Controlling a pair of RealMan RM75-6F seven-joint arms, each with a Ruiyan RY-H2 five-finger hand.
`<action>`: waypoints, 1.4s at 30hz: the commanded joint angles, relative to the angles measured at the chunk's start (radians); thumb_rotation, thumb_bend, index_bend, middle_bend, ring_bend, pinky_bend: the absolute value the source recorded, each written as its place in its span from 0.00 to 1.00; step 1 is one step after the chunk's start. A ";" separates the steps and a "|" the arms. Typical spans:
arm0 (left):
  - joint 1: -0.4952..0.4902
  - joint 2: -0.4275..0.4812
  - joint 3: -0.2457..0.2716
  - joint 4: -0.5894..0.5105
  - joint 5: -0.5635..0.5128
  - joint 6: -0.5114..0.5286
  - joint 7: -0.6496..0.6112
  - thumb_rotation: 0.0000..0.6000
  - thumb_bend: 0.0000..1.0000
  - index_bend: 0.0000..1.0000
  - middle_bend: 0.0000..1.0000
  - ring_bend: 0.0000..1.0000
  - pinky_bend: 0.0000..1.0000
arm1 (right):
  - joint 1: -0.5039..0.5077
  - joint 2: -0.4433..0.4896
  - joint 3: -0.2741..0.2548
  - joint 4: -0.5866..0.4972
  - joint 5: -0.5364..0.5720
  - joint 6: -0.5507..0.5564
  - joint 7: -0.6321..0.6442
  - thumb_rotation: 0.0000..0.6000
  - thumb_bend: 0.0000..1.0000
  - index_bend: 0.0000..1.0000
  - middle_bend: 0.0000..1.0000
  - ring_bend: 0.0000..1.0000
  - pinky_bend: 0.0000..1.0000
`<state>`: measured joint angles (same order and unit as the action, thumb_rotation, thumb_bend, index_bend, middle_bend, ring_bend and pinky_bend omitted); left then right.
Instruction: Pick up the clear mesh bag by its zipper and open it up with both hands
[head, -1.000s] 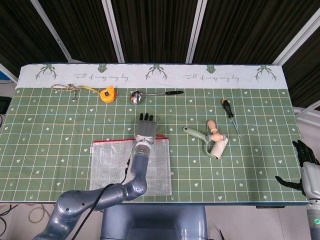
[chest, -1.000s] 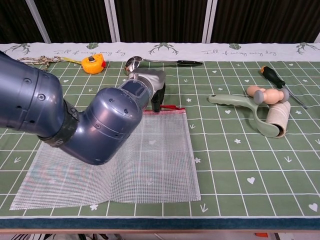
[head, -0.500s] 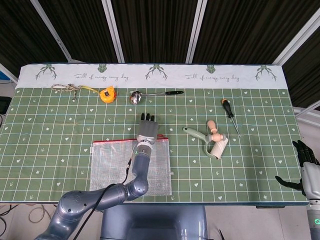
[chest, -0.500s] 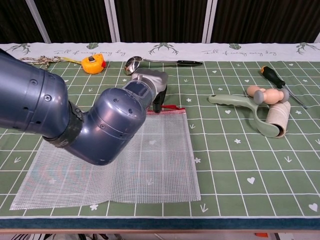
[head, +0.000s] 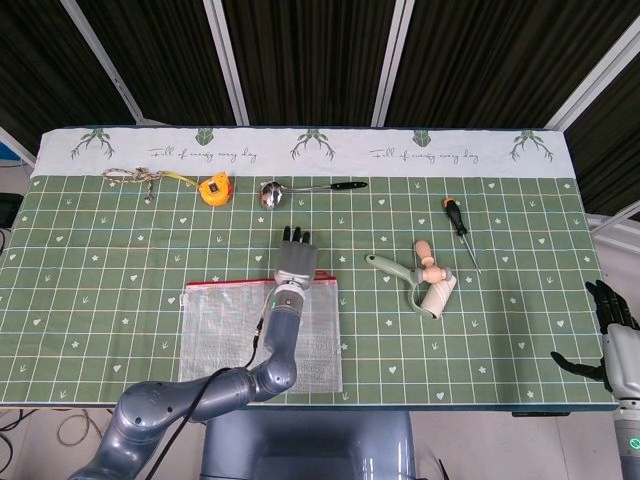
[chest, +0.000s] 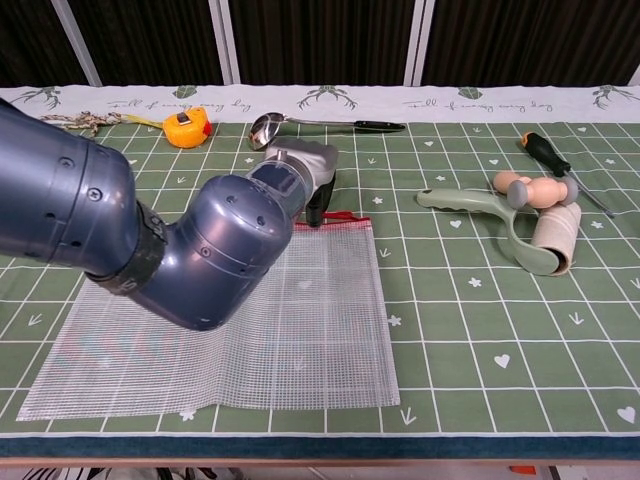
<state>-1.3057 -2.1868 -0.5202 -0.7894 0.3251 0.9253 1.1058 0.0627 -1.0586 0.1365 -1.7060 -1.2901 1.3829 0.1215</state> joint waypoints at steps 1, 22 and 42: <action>0.003 0.003 0.000 -0.006 0.005 0.004 -0.002 1.00 0.38 0.57 0.14 0.00 0.00 | 0.000 0.000 0.000 0.000 -0.001 0.001 0.000 1.00 0.20 0.00 0.00 0.00 0.20; -0.002 0.158 -0.033 -0.245 0.088 0.081 -0.017 1.00 0.46 0.58 0.15 0.00 0.00 | -0.001 0.005 0.001 -0.011 -0.001 0.002 0.003 1.00 0.20 0.00 0.00 0.00 0.20; -0.049 0.362 -0.100 -0.488 0.075 0.110 -0.027 1.00 0.51 0.60 0.16 0.00 0.00 | 0.032 0.041 0.041 -0.164 0.089 -0.049 -0.027 1.00 0.20 0.00 0.00 0.00 0.20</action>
<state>-1.3497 -1.8342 -0.6160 -1.2671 0.4019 1.0326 1.0802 0.0824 -1.0226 0.1668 -1.8469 -1.2215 1.3522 0.0966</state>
